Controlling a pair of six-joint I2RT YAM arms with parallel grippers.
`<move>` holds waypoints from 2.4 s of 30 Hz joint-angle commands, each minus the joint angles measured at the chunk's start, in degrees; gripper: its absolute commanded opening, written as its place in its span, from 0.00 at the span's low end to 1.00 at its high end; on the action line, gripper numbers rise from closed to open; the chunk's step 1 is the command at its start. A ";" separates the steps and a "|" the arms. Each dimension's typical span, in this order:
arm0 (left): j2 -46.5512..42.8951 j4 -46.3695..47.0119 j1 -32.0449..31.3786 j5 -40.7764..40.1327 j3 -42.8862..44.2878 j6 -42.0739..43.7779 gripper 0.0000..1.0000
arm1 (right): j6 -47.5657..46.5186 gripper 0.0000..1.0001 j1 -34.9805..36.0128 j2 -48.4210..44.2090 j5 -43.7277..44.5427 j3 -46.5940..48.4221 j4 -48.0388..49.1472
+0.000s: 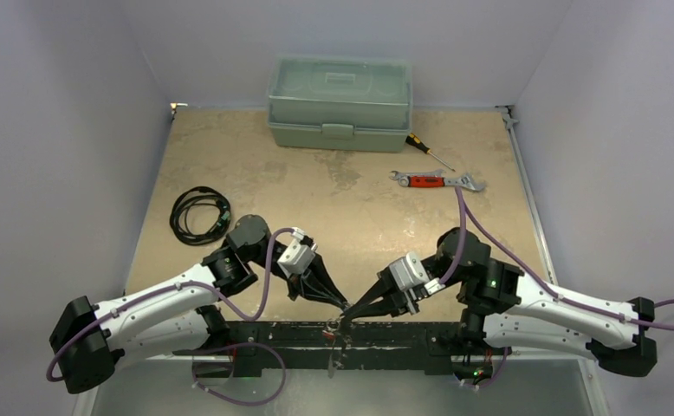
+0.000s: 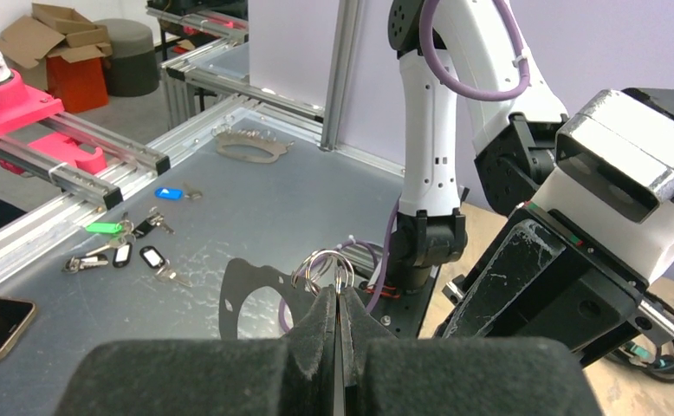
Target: Put the keys on the keyring
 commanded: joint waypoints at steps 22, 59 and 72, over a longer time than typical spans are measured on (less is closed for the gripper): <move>-8.29 -15.53 4.08 -24.98 5.59 18.73 0.00 | 4.84 0.34 0.16 -5.58 14.02 -5.22 4.02; -13.24 -25.17 4.33 -31.35 6.70 28.61 0.00 | 5.80 0.57 0.08 -6.17 39.32 -13.31 9.96; -15.87 -35.74 4.33 -25.05 11.08 32.49 0.00 | 5.02 0.51 -17.39 -2.02 14.71 -10.85 14.61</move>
